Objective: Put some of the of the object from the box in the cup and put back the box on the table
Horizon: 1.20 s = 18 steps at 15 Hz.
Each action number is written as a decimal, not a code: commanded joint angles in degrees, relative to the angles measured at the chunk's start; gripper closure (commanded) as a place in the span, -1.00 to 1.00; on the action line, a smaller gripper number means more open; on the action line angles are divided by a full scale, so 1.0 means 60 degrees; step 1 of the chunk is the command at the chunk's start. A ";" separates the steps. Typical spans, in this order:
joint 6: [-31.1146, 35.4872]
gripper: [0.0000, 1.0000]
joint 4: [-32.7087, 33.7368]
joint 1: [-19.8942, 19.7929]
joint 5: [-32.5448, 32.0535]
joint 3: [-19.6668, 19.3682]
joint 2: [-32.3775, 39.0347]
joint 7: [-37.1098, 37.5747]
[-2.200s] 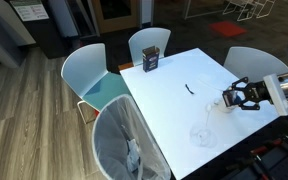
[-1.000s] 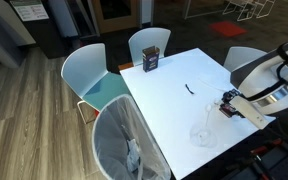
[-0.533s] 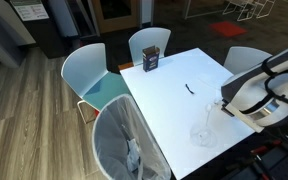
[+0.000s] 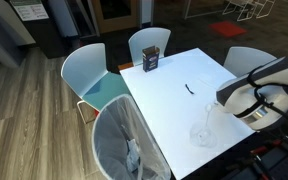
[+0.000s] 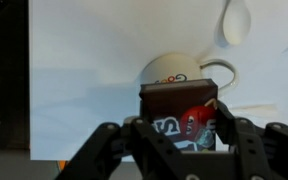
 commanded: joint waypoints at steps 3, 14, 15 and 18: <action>0.0000 0.26 0.0127 -0.0431 0.0397 0.0413 -0.0800 -0.0743; -0.2172 0.26 0.1145 -0.2585 -0.1495 0.2153 -0.1498 -0.1557; -0.2478 0.26 0.1243 -0.2592 -0.2012 0.2258 -0.1423 -0.1274; -0.2466 -0.24 0.1115 -0.2437 -0.2152 0.2132 -0.1446 -0.1209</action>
